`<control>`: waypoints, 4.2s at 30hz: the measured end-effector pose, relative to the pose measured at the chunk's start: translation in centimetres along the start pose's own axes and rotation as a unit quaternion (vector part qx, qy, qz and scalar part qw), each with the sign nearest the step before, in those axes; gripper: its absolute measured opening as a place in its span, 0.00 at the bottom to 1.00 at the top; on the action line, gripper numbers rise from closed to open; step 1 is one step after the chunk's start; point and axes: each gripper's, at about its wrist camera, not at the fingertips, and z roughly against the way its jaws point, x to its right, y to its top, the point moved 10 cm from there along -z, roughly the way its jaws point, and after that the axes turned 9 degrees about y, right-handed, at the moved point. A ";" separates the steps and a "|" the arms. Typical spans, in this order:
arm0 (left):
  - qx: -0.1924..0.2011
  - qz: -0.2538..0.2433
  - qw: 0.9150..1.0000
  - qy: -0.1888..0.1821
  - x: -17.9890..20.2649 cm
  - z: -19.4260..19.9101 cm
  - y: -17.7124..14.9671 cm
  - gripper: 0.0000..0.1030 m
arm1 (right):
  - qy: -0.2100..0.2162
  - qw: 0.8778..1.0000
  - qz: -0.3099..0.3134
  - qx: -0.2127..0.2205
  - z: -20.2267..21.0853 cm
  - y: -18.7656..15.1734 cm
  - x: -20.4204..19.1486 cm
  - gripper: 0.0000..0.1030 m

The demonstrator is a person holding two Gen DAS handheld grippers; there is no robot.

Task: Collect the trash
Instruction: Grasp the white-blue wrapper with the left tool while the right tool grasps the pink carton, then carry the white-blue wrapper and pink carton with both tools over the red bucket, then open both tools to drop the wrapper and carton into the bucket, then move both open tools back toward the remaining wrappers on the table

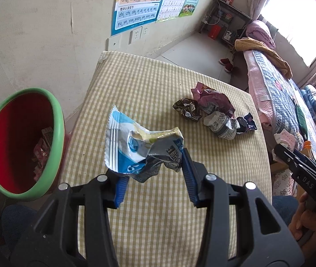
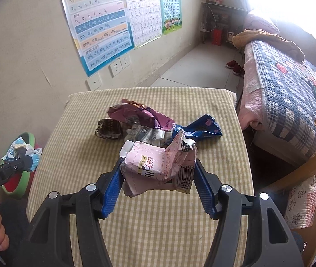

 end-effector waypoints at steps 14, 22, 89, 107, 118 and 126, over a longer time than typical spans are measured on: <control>0.021 0.058 0.998 0.025 -8.7 2.7 0.1 0.41 | 0.049 0.996 0.070 -0.003 -1.5 0.9 -10.3 0.58; 0.027 0.093 0.995 0.040 -13.7 3.6 -0.1 0.41 | 0.079 0.990 0.113 -0.008 -2.8 1.5 -16.7 0.58; 0.049 0.164 0.985 0.020 -20.3 5.6 -0.4 0.94 | 0.149 0.968 0.196 -0.053 -6.7 -0.8 -29.6 0.82; 0.056 0.052 0.997 -0.033 -5.4 6.6 1.1 0.94 | 0.069 0.994 0.087 0.008 0.3 0.9 -13.0 0.82; 0.042 0.009 0.997 -0.061 1.4 5.1 1.7 0.94 | 0.008 0.999 0.025 0.024 2.3 1.3 -3.0 0.82; 0.030 -0.011 0.997 -0.066 4.5 3.2 2.6 0.94 | -0.015 1.000 -0.007 0.026 1.9 2.1 2.0 0.82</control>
